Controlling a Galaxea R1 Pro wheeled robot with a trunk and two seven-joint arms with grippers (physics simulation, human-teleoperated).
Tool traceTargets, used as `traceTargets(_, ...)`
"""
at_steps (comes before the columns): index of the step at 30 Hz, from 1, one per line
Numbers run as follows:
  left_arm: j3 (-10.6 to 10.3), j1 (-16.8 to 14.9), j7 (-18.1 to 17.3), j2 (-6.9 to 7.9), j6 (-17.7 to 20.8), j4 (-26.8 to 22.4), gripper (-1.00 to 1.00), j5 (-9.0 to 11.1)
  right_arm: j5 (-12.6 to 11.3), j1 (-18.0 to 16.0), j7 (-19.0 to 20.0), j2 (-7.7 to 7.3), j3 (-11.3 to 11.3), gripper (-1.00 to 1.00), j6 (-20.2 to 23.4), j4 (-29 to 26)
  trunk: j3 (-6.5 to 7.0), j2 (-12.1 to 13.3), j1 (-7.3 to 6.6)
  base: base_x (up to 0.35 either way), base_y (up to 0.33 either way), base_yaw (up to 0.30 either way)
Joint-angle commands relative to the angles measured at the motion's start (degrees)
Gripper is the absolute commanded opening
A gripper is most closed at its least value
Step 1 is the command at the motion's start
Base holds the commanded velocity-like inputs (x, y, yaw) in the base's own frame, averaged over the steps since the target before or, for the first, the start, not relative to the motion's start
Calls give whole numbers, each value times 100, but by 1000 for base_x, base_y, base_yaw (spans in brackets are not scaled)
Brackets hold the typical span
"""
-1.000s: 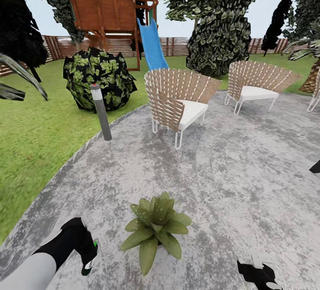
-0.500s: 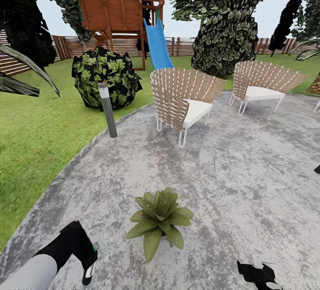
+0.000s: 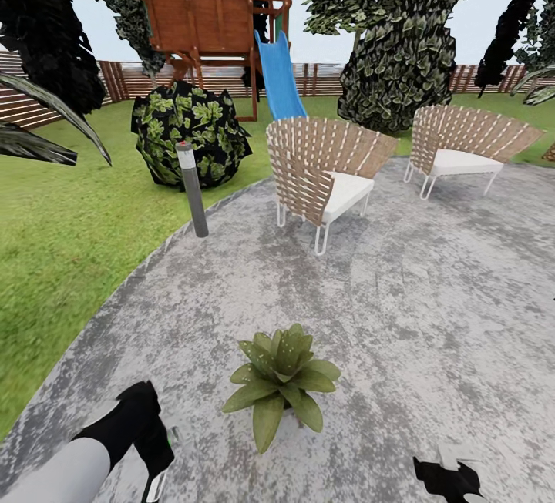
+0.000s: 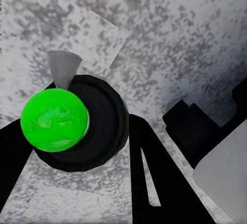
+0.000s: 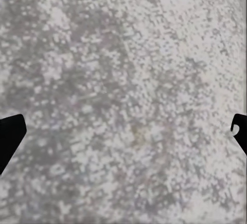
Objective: Pick up the pesticide atomizer in the garden and spray insectifuge to fully cover both potted plants in the garden.
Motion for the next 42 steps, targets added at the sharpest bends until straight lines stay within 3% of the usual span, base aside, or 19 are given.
traceTargets(1,-31,-6,-31,4,58,-13,-100,-9,-33,-1,-26,-4,50,100,-7,-4,-5,-2,-1,0,0,0)
traceTargets(7,-27,-27,-31,10,451,-121,-100,-4,-43,0,-32,6,51,100,-2,-4,-5,-2,-1,72,-46,0)
traceTargets(16,-2,13,-31,10,551,-566,-100,35,-43,-1,-30,10,53,100,3,-5,-5,-2,-1,196,-181,0)
traceTargets(30,11,-1,-48,-3,669,-596,-100,78,-45,2,-36,25,54,100,-6,-8,-5,-2,-1,-44,-66,200)
traceTargets(42,25,13,-40,-33,664,-597,-100,76,-43,1,-35,25,54,100,-6,-4,-5,-2,-1,44,-212,21)
